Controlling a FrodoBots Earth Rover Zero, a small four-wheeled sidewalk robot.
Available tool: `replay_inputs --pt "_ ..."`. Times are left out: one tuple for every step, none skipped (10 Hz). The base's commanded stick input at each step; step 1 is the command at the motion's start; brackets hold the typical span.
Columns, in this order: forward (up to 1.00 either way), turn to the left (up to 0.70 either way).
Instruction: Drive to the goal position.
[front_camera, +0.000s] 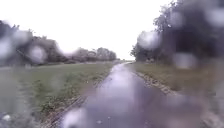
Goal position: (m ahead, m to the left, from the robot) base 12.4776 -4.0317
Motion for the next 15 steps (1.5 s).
replay_inputs --pt "0.57 0.0" --pt "0.7 0.0" --pt "0.7 0.0" --pt "0.7 0.0" --pt "0.7 -0.07" --pt "0.7 -0.3" --pt "0.7 -0.35" --pt "0.7 -0.31" --pt "0.7 -0.09" --pt "0.7 0.0" --pt "0.7 0.0" --pt "0.7 0.0" --pt "0.7 0.0" --pt "0.7 0.0" --pt "0.7 0.0"
